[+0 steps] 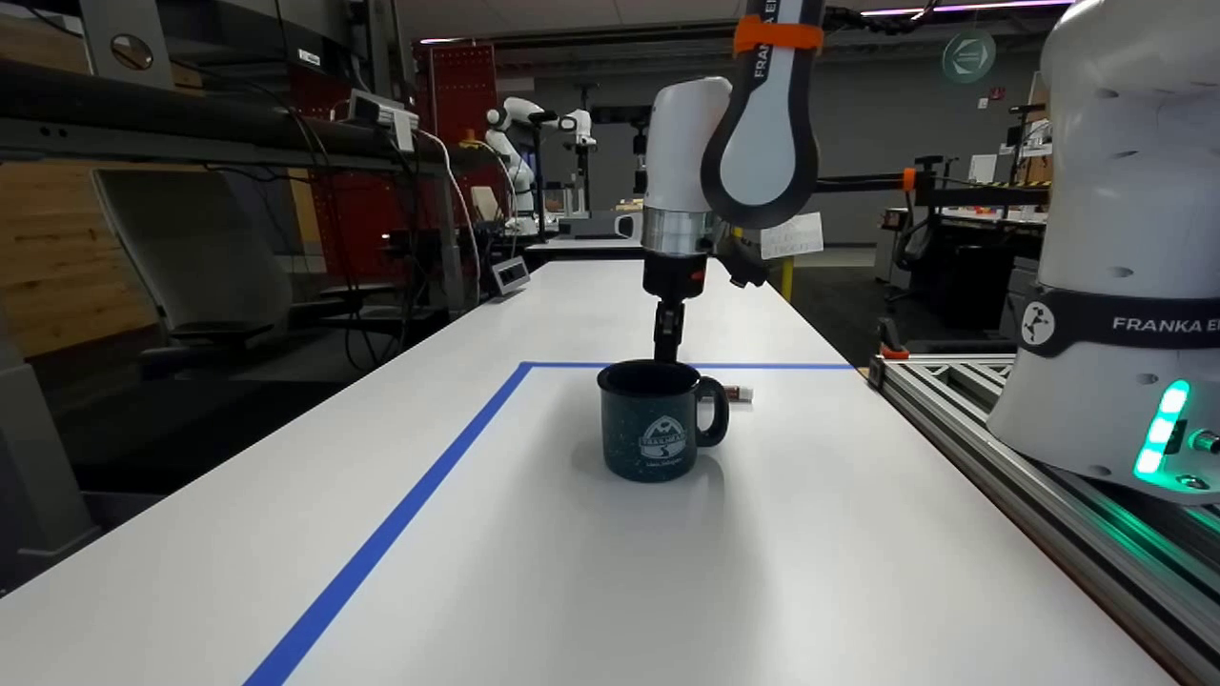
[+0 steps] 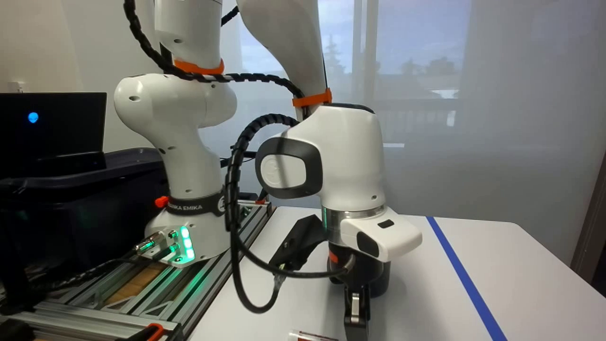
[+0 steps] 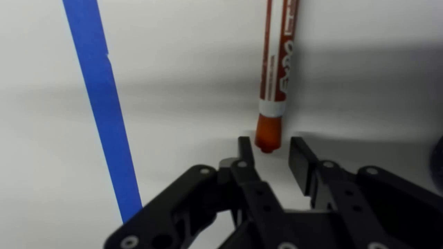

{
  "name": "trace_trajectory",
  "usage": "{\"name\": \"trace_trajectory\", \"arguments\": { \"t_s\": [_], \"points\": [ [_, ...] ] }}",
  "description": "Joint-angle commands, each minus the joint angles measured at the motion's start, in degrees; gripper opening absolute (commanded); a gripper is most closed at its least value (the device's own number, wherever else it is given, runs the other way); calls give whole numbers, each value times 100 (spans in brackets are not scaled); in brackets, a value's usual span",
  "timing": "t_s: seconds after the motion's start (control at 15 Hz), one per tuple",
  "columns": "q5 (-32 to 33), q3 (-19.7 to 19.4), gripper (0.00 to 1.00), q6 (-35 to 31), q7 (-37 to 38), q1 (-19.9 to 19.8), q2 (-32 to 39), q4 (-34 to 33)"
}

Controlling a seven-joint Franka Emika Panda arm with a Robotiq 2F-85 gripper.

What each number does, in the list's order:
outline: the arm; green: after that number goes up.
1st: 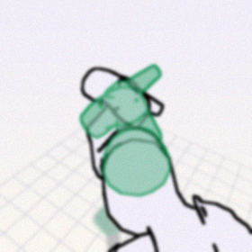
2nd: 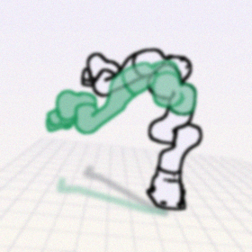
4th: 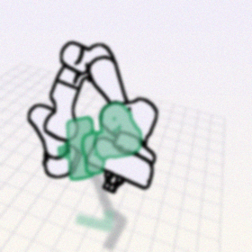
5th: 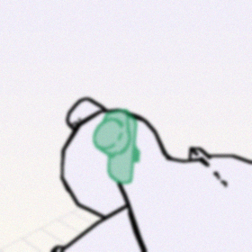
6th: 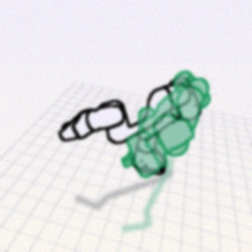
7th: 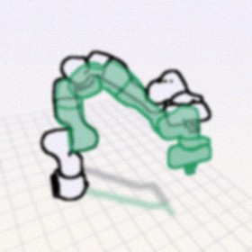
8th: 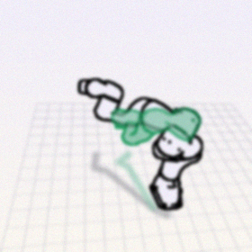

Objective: Remove the marker from the mug

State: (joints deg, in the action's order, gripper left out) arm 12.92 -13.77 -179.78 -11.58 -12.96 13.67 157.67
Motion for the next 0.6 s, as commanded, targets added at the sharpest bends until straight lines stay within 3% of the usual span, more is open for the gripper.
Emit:
{"name": "trace_trajectory", "arguments": {
  "t_s": [0.0,0.13,0.27,0.33,0.47,0.53],
  "points": [
    [-339,463,68,26,-52,-285,-302,-18],
    [-627,687,83,270,73,-389,-873,249],
    [-830,1324,99,706,100,-837,-1084,-47],
    [-1110,1529,100,957,52,-902,-1318,-36],
    [-1502,1577,100,1274,-65,-762,-2085,511],
    [-1753,1251,100,1999,-83,-282,-2110,-57]
  ]
}}
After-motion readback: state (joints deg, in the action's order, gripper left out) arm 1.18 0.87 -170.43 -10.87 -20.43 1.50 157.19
